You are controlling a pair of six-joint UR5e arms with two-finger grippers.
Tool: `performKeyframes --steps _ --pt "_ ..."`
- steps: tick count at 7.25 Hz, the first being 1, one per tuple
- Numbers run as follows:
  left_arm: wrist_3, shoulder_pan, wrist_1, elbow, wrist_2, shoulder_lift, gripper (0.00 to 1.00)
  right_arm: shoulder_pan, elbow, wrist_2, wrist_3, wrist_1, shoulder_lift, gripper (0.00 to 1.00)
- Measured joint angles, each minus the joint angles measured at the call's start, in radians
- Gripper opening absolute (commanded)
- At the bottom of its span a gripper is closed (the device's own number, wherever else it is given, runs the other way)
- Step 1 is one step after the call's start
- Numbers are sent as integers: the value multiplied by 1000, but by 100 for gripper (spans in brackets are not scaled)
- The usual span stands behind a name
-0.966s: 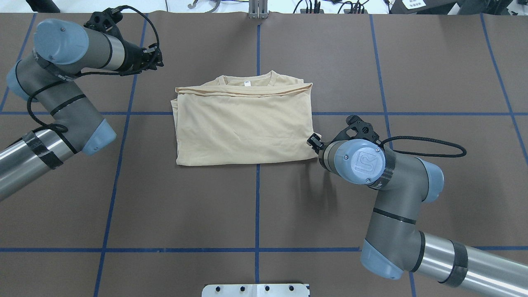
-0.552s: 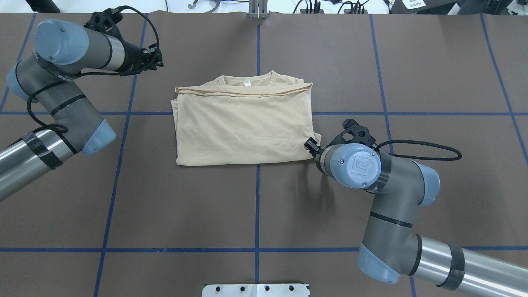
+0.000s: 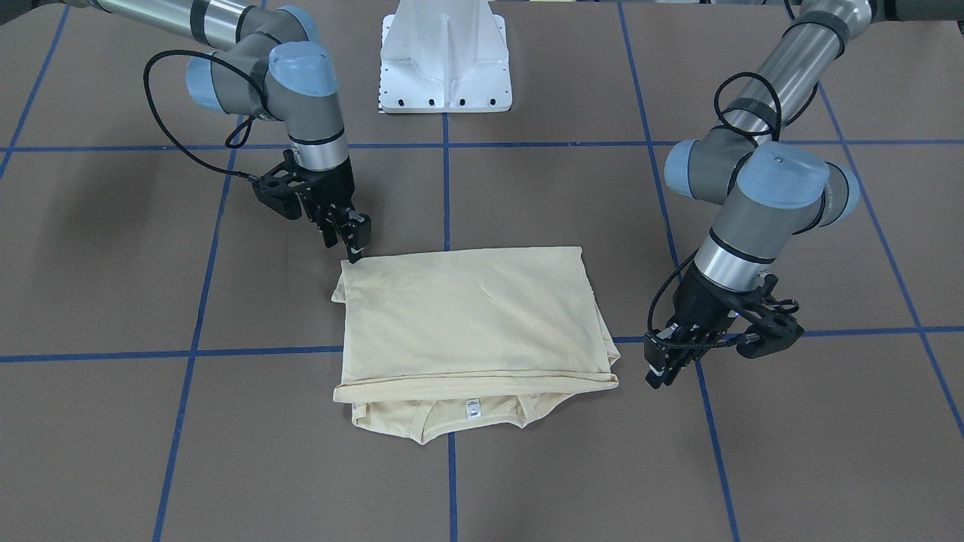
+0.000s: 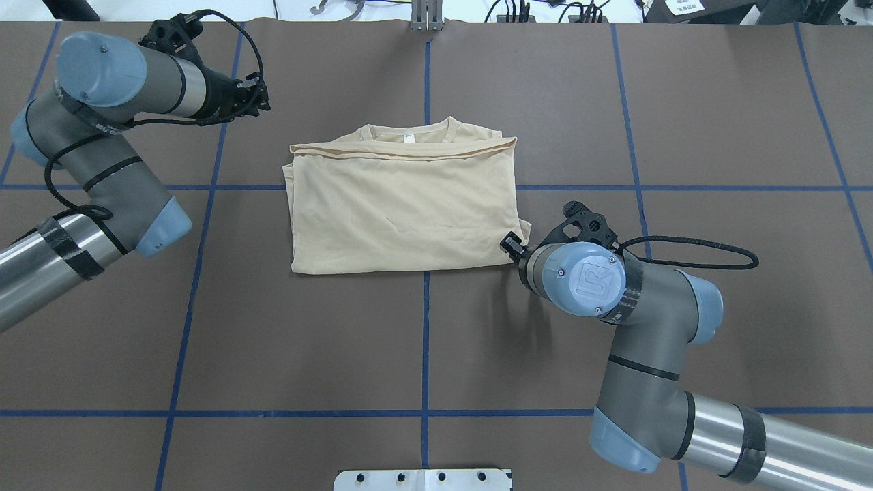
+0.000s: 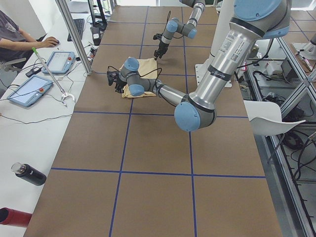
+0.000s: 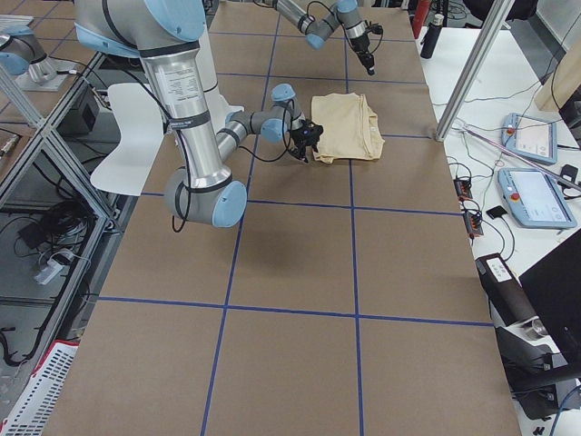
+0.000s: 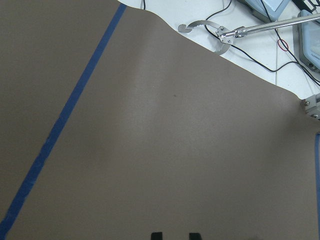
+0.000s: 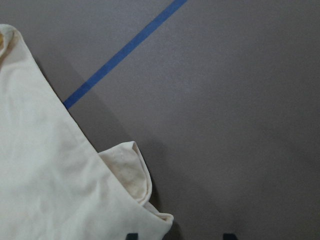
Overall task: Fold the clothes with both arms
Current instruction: 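Grasp the shirt corner nearest the robot with the right gripper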
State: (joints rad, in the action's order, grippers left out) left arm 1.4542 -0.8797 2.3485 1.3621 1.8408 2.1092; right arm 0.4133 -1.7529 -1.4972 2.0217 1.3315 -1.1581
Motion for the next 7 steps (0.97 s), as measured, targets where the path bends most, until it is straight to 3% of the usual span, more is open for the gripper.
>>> performKeyframes --steps 2,3,4,5,7 --pt "0 0 0 0 0 0 30 -1 3 1 0 0 -1 48" --pt "0 0 0 0 0 0 30 -1 5 1 -1 0 0 36" --pt "0 0 0 0 0 0 30 -1 6 2 -2 0 1 9" --pt "0 1 0 0 0 0 30 -1 6 2 -2 0 1 0" --pt "0 1 0 0 0 1 30 0 4 1 -2 0 1 0"
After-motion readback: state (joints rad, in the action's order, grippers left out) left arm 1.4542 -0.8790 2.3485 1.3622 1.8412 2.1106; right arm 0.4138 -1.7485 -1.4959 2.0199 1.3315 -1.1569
